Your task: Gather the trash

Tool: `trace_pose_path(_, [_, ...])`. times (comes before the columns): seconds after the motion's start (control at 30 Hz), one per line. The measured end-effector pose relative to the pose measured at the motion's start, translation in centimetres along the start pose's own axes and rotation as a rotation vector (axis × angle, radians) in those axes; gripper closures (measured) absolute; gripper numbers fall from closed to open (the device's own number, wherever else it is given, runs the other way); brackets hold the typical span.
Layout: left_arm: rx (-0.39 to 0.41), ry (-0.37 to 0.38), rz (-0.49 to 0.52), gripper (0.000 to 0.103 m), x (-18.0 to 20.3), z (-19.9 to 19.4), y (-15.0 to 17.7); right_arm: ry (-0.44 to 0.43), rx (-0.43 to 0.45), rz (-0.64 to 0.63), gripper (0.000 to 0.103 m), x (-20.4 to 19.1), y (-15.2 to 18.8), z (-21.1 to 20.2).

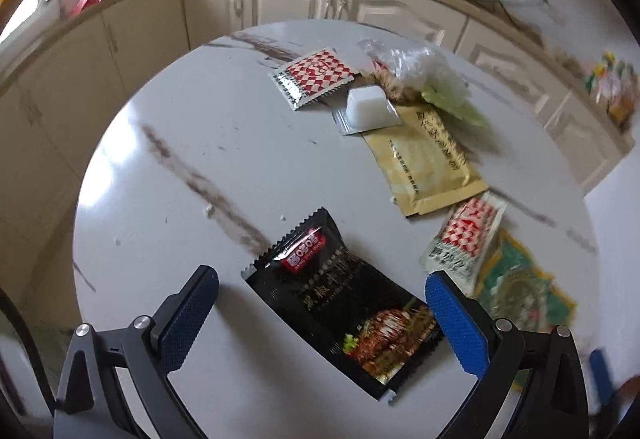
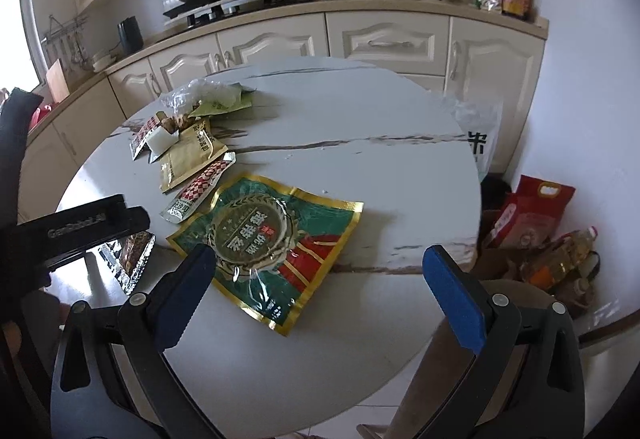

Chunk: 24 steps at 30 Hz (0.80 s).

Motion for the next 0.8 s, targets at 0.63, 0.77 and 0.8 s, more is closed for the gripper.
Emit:
trace_pose_path(0.63, [0.089,0.119,0.254,0.052,-2.5,0.4,0.6,-0.06,-0.014,-0.04,0.0,-4.1,-0.8,1.3])
trace_pose_path(0.77, [0.1,0.133,0.32,0.049,-1.3,0.5,0.4,-0.069,-0.02,-0.045,0.0,-4.9,-0.9,1.5])
trace_pose_path(0.8, [0.106,0.135,0.334,0.048,-1.1,0.5,0.4,-0.066,-0.02,-0.048,0.0,-5.0,-0.9,1.4])
Point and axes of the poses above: each gripper's, at about its wrist camera, not at the fingertips, and z roughly the way its jaws point, x to its right, y to its underside, the point moved 5 cm from there along z, roughly the way its jaws point, and after that the axes turned 9 degrees about -y, right-handed, at the moved point
